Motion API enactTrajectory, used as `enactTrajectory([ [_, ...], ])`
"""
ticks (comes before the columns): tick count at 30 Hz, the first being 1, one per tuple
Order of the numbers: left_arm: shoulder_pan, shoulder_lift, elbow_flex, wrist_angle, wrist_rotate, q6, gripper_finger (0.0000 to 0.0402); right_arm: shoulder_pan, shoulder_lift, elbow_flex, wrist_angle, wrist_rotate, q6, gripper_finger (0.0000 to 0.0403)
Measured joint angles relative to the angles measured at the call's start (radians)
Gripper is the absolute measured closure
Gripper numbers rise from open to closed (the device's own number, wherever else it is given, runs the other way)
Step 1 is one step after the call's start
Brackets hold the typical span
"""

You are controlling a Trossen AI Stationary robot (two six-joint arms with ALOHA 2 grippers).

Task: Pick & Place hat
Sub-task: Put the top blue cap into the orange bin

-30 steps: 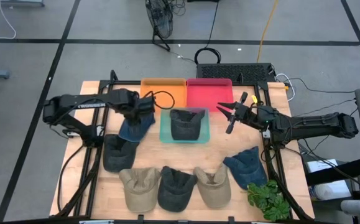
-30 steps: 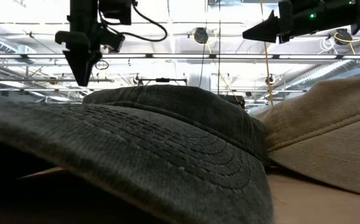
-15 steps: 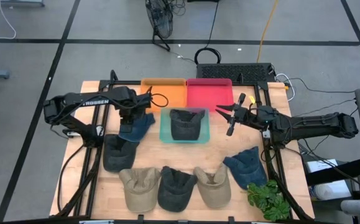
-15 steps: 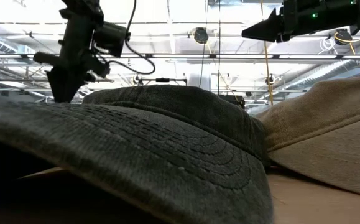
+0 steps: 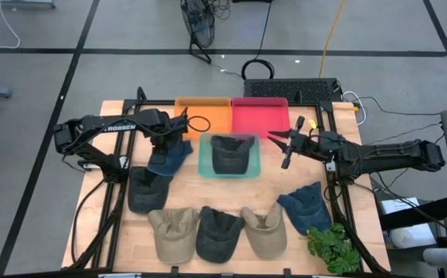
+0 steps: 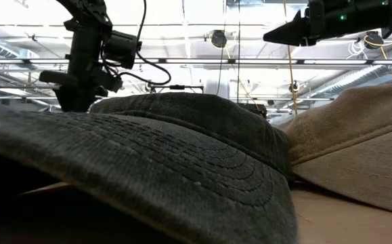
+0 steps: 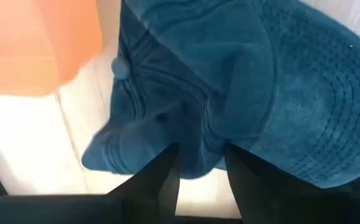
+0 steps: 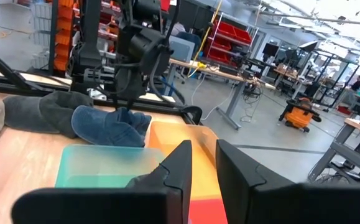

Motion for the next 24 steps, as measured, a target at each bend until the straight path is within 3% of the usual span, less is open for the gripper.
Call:
enactTrajectory([
  [9, 0.0, 0.0, 0.0, -0.03, 0.109, 0.012, 0.0261, 0.0, 0.0, 0.0, -0.012, 0.0, 0.005, 0.0353],
  [19, 0.009, 0.0, 0.0, -0.014, 0.074, 0.024, 0.0261, 0.0, 0.0, 0.0, -0.01, 0.0, 0.006, 0.0353],
  [24, 0.029, 0.0, 0.0, 0.0, 0.115, 0.02, 0.0261, 0.0, 0.0, 0.0, -0.01, -0.001, 0.006, 0.0353],
])
